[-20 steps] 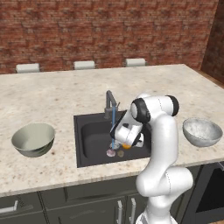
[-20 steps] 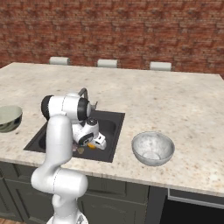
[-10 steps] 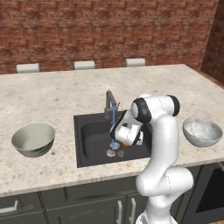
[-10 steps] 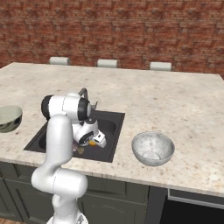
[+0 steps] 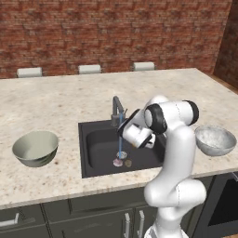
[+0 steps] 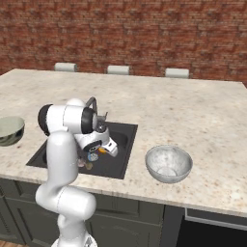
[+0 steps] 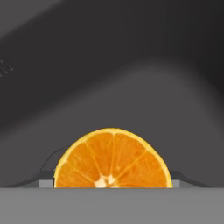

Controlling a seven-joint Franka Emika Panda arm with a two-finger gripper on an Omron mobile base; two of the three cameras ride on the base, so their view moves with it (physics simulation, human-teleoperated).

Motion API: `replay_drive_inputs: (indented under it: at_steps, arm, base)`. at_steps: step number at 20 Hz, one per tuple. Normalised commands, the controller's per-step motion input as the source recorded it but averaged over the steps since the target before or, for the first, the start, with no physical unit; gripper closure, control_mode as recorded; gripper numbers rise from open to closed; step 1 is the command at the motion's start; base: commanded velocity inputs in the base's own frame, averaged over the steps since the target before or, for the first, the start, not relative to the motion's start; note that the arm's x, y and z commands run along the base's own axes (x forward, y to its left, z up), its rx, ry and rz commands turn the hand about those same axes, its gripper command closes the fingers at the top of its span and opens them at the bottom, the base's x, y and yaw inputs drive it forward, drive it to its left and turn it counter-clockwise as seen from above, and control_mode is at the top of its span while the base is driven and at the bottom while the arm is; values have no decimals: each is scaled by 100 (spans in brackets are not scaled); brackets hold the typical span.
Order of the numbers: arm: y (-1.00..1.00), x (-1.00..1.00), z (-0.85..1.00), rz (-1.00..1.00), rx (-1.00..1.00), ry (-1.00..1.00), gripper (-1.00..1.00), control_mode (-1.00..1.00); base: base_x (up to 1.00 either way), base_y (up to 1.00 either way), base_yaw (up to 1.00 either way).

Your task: Pick the garlics from the sink and place them in one bowl. Place the orange in the other bowl. Then turn off the sink faucet.

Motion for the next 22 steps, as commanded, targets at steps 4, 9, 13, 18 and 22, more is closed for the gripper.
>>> replay_drive_inputs:
  at_steps: [4, 9, 13, 18, 22]
  arm:
    - [-35, -23, 53, 0, 2, 0, 100, -100]
    - [-13, -30, 80, 0, 1, 12, 100, -100]
    - [1, -9, 100, 0, 0, 15, 100, -100]
    - [4, 0, 100, 0, -1, 12, 100, -100]
    - [0, 0, 100, 0, 0, 11, 100, -100]
  base:
    - [0, 0, 0]
    - [0, 0, 0]
    - [0, 0, 0]
    - [0, 0, 0]
    - [0, 0, 0]
